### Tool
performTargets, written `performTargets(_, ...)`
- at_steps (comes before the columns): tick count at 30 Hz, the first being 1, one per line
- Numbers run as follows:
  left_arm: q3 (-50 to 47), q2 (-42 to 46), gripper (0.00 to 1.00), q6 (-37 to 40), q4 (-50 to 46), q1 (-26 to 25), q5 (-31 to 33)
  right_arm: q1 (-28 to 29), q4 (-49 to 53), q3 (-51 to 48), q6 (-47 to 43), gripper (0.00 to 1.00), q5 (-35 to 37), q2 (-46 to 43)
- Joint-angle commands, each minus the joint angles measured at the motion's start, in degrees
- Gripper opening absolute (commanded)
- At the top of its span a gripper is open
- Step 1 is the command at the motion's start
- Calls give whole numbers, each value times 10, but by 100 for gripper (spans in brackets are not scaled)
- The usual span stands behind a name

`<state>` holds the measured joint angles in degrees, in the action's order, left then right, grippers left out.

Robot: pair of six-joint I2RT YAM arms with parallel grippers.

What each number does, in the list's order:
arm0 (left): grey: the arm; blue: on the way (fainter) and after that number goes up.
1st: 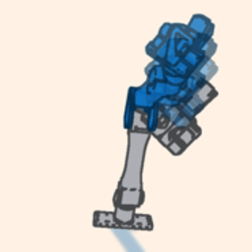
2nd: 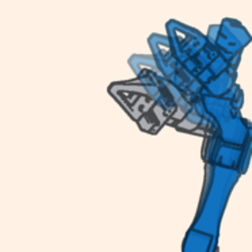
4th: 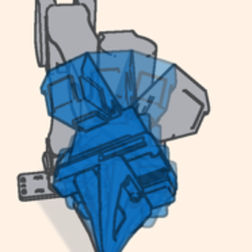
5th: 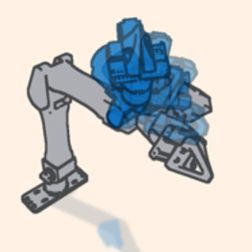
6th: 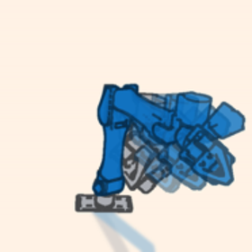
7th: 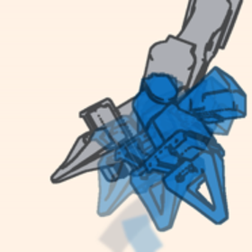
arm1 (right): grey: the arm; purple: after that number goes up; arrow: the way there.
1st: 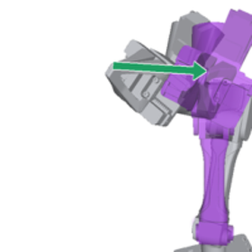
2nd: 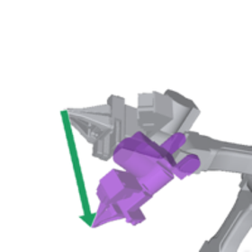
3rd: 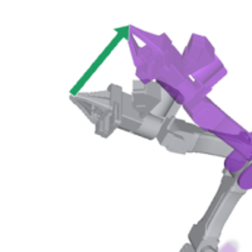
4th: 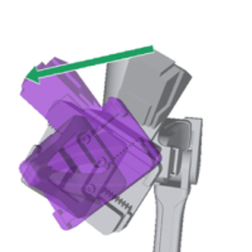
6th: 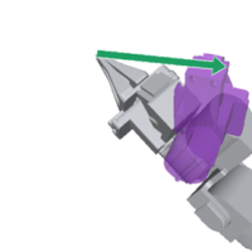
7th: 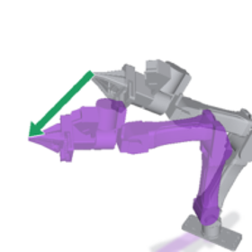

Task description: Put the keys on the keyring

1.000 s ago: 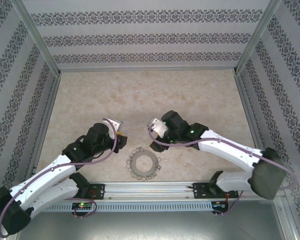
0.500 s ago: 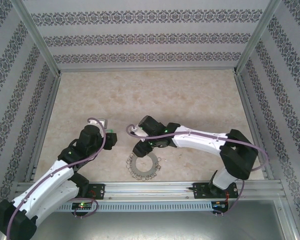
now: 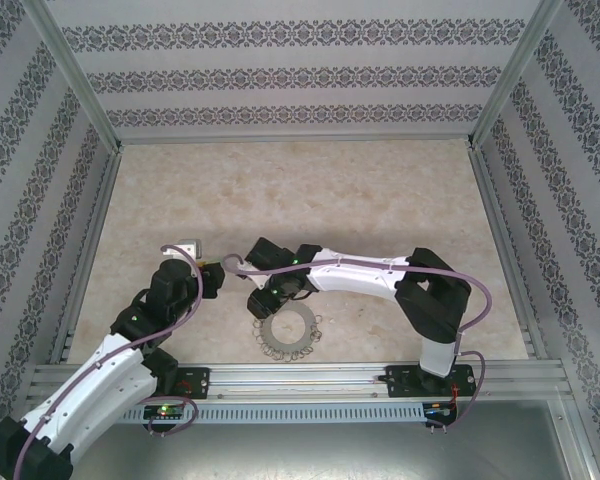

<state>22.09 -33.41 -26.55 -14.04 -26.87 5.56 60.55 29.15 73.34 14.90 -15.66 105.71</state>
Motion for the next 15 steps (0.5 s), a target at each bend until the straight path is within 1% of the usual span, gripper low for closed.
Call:
performTargets(1, -8, 14, 41, 23, 23, 9, 31, 11, 50, 26, 17, 36, 16, 18)
performTargets(10, -16, 28, 41, 39, 28, 9, 38, 19, 72, 44, 28, 32, 33, 44)
performTargets(15, -19, 40, 41, 43, 27, 9, 39, 21, 72, 50, 31, 29, 28, 59)
